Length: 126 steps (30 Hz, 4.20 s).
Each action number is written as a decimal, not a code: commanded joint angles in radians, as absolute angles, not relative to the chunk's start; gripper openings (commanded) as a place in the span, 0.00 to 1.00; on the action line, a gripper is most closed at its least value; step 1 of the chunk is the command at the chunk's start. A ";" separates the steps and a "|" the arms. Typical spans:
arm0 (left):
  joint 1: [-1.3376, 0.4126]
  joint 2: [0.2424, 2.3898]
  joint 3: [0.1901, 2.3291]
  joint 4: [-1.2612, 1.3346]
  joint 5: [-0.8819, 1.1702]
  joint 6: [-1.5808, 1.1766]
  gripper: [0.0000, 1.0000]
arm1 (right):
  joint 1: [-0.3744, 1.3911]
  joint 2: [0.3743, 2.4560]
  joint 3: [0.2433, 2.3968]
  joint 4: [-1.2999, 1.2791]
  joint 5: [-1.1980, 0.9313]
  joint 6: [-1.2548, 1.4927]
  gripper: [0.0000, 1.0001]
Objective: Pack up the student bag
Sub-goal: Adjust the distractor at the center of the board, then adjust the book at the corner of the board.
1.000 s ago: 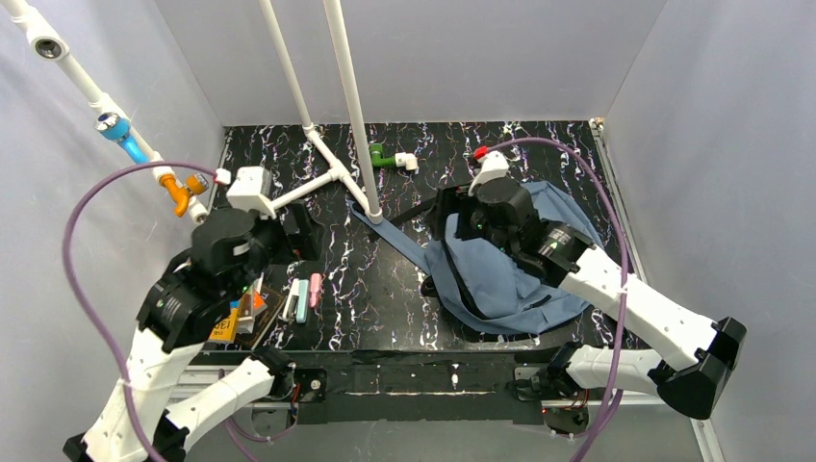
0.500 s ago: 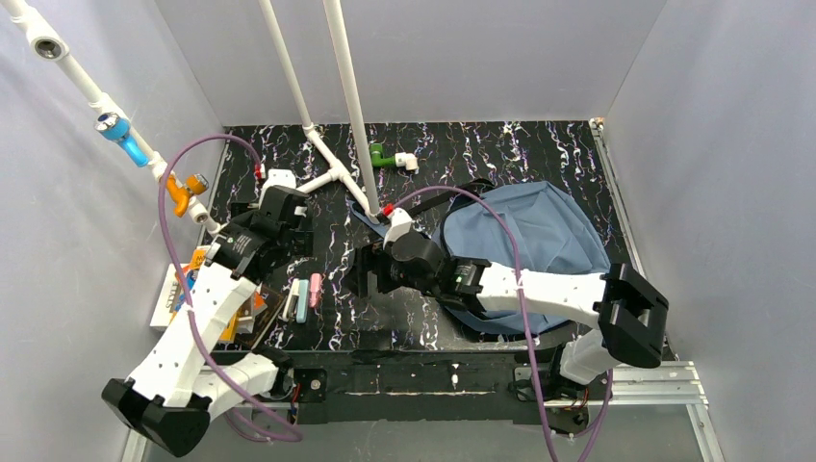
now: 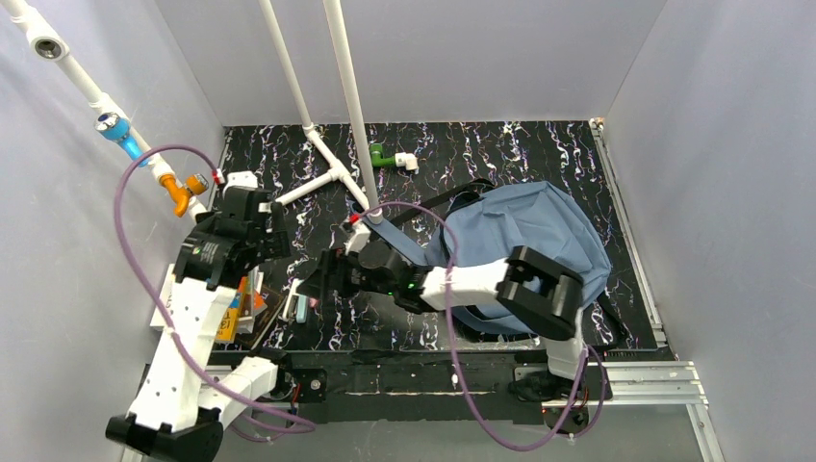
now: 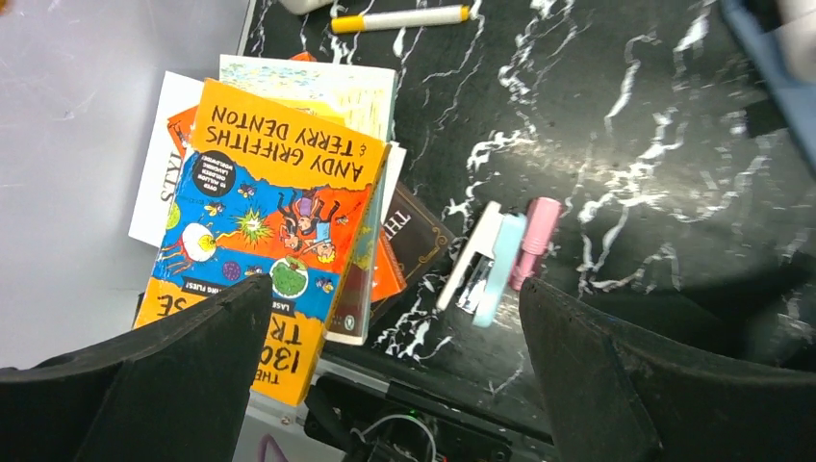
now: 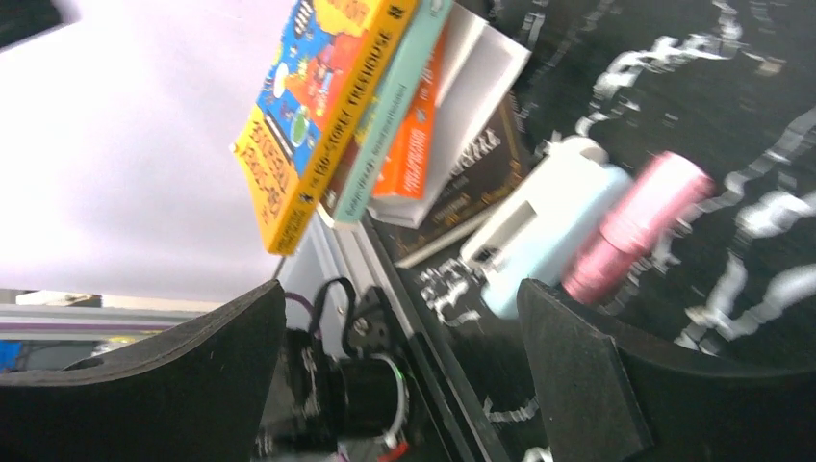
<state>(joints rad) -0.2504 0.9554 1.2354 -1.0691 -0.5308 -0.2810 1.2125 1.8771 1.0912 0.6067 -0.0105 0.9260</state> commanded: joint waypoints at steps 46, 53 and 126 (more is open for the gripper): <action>-0.358 0.715 1.484 -1.292 -0.326 -0.311 0.99 | 1.247 2.616 2.024 0.610 -0.063 1.215 0.66; -0.358 0.713 1.474 -1.287 -0.324 -0.311 0.99 | 1.236 2.530 1.890 0.681 -0.028 1.225 0.52; -0.358 0.733 1.304 -1.137 -0.257 -0.333 0.99 | 1.187 2.133 1.574 0.433 -0.072 0.691 0.33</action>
<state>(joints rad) -0.3557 0.7197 1.2987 -1.1427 -0.2447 -0.3553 1.1748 2.2303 1.6623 0.3573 -0.0319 0.6632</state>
